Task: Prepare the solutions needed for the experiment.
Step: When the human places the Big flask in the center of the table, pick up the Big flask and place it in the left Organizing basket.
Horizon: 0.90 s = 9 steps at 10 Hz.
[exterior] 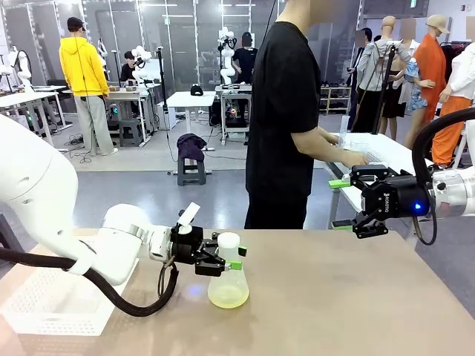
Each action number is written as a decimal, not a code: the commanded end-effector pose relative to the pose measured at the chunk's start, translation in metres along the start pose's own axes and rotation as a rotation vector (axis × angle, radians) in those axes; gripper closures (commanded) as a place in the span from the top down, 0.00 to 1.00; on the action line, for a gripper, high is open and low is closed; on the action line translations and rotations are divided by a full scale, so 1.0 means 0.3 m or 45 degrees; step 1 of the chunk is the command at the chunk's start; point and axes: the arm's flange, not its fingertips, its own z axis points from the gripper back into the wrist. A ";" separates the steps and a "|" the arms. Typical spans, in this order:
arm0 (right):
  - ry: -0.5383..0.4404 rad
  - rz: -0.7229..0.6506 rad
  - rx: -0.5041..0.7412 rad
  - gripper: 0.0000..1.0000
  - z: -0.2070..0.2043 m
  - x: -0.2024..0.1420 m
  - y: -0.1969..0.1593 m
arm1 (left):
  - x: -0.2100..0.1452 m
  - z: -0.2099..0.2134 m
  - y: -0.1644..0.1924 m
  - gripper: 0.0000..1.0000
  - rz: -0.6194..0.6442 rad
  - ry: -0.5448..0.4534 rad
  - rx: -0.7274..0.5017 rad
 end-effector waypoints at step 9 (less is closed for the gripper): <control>-0.007 0.005 0.000 1.00 0.001 -0.002 0.004 | 0.077 -0.033 -0.047 0.00 0.007 0.018 -0.038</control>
